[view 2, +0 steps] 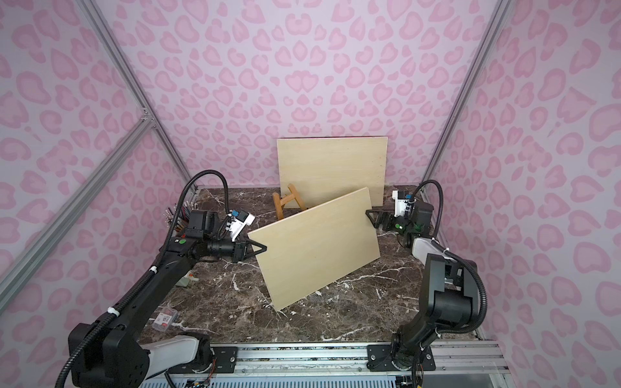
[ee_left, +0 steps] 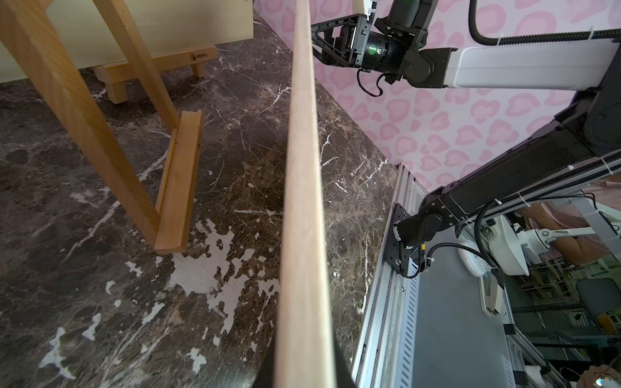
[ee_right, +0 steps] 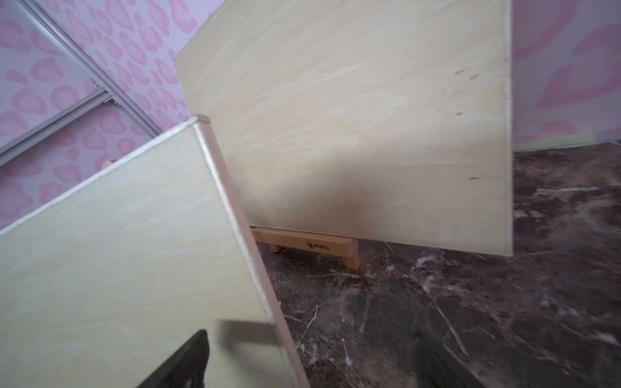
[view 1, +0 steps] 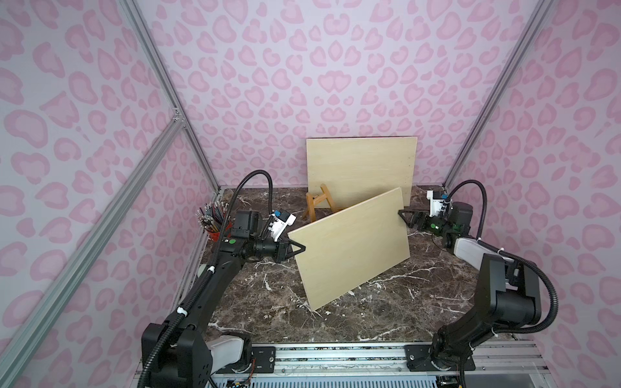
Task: Disassemble the easel
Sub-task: Place the drawing board at the corner of the board.
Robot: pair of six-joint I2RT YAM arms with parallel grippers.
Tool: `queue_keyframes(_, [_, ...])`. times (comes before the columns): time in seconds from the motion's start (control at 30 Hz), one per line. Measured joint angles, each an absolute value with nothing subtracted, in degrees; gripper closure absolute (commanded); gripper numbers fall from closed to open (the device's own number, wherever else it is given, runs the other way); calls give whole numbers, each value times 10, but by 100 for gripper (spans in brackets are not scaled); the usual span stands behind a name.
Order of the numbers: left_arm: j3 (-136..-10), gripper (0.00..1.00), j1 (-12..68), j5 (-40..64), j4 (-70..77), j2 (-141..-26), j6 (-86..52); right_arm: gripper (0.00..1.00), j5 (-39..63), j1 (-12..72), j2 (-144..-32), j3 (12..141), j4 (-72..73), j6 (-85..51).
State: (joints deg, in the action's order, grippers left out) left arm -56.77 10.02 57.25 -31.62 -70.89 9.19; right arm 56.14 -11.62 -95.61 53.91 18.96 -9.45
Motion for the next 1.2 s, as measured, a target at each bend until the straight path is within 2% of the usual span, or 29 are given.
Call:
queue_keyframes(0.23, [-570,98,99,575,-317,-716,94,6,650,-105,-1004,589,86,-13])
queue_keyframes(0.47, [-576,98,98,574,-330,-726,95,9,681,-83,-1015,587,37,36])
queue_keyframes(0.67, [-557,98,96,577,-319,-719,61,11,650,-84,-958,506,74,25])
queue_keyframes(1.2, [-451,98,110,563,-183,-684,-139,13,535,-98,-758,282,107,-70])
